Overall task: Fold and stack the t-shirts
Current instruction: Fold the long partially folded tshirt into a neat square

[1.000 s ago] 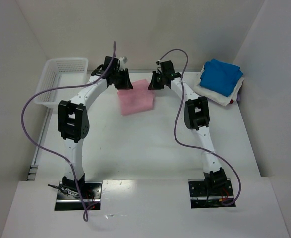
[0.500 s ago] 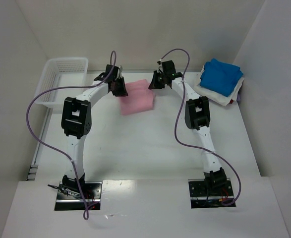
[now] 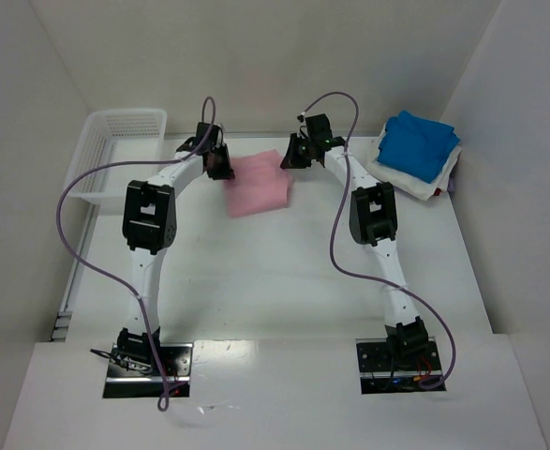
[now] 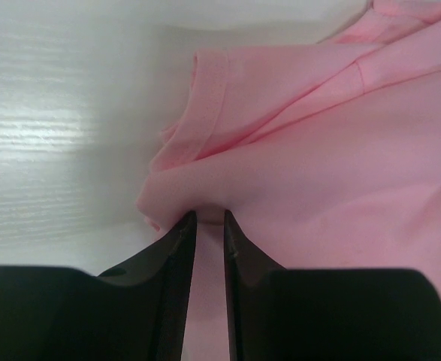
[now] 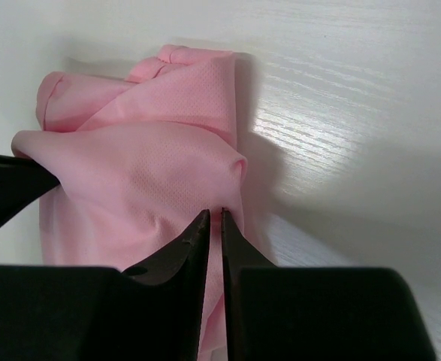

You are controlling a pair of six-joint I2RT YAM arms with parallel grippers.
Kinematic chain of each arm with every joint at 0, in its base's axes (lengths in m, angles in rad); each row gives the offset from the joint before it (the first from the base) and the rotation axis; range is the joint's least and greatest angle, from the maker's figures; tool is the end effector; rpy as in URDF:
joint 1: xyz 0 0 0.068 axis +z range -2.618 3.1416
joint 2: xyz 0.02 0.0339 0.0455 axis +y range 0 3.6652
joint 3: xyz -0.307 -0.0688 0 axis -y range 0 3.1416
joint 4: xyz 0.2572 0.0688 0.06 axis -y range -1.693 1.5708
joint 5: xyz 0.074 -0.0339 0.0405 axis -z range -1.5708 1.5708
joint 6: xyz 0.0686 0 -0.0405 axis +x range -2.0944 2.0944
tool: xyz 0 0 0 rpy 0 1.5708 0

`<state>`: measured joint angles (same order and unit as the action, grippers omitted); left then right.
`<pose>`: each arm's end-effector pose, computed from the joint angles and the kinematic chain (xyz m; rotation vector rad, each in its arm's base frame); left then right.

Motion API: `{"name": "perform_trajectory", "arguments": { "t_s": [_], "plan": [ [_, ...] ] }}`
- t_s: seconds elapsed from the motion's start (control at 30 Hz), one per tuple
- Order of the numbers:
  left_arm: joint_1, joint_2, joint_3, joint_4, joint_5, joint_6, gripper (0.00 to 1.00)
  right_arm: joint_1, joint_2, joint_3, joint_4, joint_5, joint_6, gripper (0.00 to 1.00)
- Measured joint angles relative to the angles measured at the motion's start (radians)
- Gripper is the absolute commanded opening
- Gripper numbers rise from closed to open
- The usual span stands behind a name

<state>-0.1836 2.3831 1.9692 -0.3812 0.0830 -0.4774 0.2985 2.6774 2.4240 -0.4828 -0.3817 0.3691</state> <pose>0.5910 -0.1155 0.1745 -0.3112 2.3818 -0.4127 0.6238 0.2187 0.1521 -0.1187 2.3658 0.7736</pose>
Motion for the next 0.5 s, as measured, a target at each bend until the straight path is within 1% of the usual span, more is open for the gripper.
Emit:
{"name": "perform_trajectory", "arguments": {
  "t_s": [0.17,0.23,0.33,0.4,0.43,0.5],
  "plan": [
    [0.029,0.021,0.043,0.005,0.0,0.0,0.29,0.0,0.0,0.0,0.0,0.005,0.0,0.18],
    [0.044,0.031,0.059,0.007,0.0,0.001,0.32,-0.004,0.003,0.01,-0.003,0.011,0.0,0.18],
    [0.063,0.042,0.073,0.007,0.001,0.002,0.32,-0.011,0.008,0.035,-0.002,0.014,0.0,0.18],
    [0.074,0.049,0.086,0.006,0.008,0.004,0.34,-0.019,0.008,0.052,-0.002,0.016,0.0,0.2],
    [0.078,0.053,0.093,0.006,0.011,0.005,0.35,-0.025,0.008,0.06,-0.002,0.017,0.0,0.23],
    [0.083,0.057,0.106,0.005,0.022,0.008,0.41,-0.038,0.008,0.075,-0.002,0.02,-0.001,0.27]
  ]
}}
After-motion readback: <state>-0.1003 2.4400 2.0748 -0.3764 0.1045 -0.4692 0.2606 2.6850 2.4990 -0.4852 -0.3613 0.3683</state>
